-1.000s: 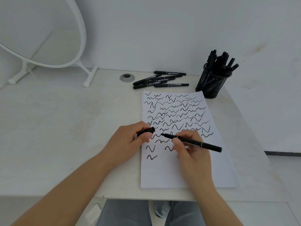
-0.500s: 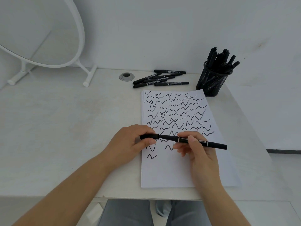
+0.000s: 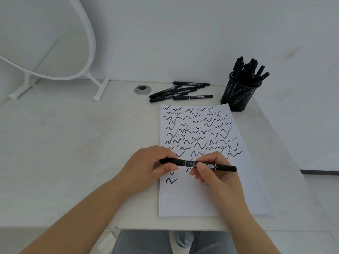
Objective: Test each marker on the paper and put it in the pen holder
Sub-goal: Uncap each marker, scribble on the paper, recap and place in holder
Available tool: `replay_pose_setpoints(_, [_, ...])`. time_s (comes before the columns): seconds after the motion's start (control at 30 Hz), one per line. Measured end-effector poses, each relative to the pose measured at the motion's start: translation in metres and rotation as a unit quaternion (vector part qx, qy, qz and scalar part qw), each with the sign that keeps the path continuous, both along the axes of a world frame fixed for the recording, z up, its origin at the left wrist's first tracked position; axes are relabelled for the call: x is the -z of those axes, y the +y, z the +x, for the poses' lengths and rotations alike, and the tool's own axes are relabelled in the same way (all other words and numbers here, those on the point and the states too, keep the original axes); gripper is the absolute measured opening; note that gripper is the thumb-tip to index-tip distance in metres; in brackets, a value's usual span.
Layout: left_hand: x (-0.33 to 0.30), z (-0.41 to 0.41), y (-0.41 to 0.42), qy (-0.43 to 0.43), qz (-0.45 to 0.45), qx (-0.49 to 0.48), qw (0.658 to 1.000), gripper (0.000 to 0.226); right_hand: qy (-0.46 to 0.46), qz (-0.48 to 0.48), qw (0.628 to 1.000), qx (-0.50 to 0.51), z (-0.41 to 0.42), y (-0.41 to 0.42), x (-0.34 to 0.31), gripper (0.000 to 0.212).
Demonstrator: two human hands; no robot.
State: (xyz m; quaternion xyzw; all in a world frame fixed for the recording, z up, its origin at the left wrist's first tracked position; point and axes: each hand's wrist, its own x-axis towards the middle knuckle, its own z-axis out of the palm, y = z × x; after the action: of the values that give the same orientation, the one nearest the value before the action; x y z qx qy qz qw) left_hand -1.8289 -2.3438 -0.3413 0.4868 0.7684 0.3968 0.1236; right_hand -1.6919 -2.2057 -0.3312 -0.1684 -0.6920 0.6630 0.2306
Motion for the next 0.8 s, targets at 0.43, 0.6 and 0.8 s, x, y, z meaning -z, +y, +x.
replay_pose_setpoints(0.43, [-0.0066,0.0051,0.0012,-0.015,-0.044,0.02,0.999,0.022,0.02,0.031,0.999,0.017,0.0003,-0.0025,0.0,0.013])
replay_pose_setpoints(0.6, [-0.0067,0.0039,0.0,-0.036,-0.048,0.039,0.997,0.025,0.025,0.05,0.998,0.011,0.0013,-0.0045,0.0024,0.006])
replay_pose_setpoints(0.8, [-0.0051,0.0026,0.0013,-0.057,-0.038,0.017,0.997,0.023,0.004,0.048,0.999,0.013,-0.0005,-0.0037,-0.0007,0.01])
